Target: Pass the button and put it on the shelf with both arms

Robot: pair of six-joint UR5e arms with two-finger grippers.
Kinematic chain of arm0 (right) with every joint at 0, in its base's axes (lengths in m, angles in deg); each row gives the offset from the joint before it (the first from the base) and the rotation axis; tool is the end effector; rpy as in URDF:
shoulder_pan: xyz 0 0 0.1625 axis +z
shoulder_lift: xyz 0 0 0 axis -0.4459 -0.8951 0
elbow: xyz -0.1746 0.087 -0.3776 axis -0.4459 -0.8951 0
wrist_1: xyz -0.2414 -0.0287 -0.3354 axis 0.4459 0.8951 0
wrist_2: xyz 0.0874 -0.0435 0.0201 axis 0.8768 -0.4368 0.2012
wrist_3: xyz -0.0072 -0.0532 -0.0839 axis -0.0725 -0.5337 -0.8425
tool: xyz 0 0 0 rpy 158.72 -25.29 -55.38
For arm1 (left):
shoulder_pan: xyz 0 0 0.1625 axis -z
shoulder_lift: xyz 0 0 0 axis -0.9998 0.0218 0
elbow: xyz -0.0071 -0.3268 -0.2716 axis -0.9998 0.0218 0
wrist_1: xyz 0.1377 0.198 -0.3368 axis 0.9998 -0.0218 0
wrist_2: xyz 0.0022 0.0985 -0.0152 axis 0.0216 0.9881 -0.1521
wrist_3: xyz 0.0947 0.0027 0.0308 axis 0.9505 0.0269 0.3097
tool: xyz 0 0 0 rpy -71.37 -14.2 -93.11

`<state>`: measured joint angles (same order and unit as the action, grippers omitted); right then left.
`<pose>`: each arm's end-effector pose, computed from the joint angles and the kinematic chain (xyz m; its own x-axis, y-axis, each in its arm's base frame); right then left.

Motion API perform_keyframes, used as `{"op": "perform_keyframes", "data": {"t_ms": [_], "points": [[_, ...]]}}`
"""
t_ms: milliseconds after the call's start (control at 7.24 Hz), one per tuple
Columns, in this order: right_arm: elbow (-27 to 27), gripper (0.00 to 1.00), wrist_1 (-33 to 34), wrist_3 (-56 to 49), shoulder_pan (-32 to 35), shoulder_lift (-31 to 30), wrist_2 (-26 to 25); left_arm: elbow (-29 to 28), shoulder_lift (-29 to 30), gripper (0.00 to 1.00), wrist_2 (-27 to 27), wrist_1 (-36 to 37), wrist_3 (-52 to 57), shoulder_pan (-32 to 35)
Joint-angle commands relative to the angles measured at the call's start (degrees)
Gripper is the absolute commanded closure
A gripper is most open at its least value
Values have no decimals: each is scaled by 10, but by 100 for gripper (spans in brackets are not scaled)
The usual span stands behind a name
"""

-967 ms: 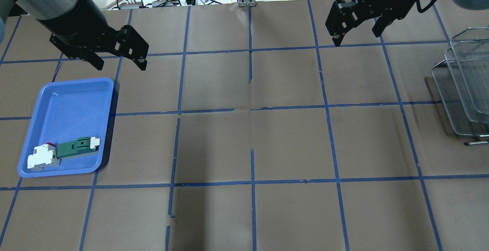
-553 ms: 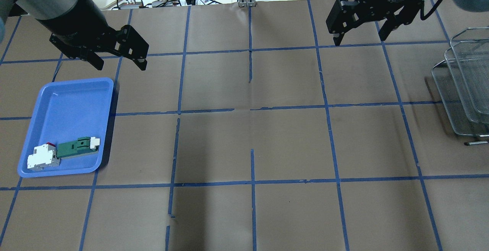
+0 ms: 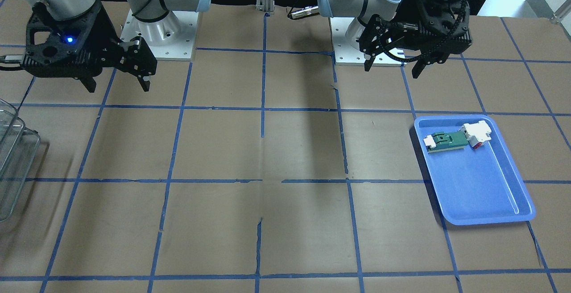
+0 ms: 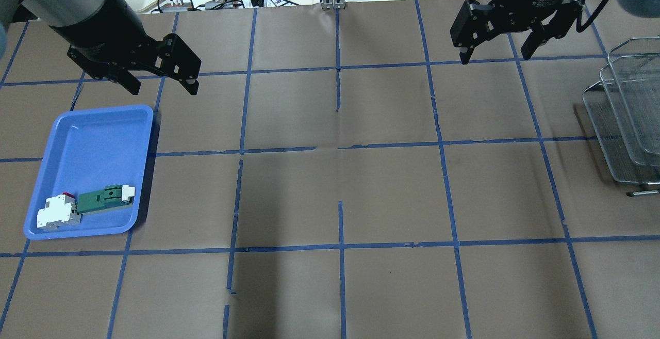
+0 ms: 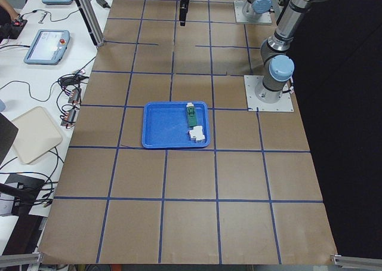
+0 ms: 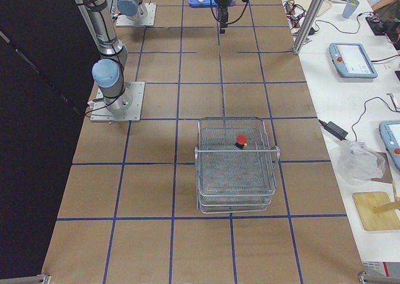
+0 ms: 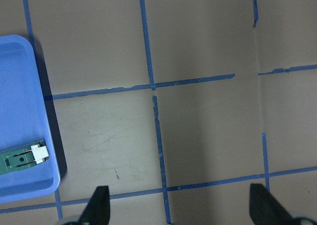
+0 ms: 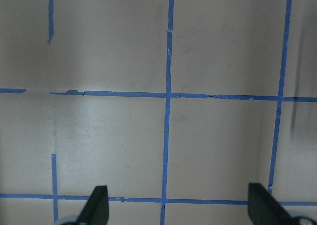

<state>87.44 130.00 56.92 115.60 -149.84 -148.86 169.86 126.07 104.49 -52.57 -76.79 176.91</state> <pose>0.1262 -0.5155 0.5135 -0.9995 -0.0292 -0.0076 -0.0291 0.9995 -0.0142 -0.1248 -0.4723 0.5255 -0.9931 0.1011 0.0589 0.0978 0.9936 -0.0561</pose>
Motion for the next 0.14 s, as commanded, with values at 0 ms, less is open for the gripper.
{"op": "perform_keyframes", "data": {"t_ms": [0], "points": [[18, 0, 6, 31, -6, -6, 8, 0, 1, 0, -1, 1, 0, -1]]}}
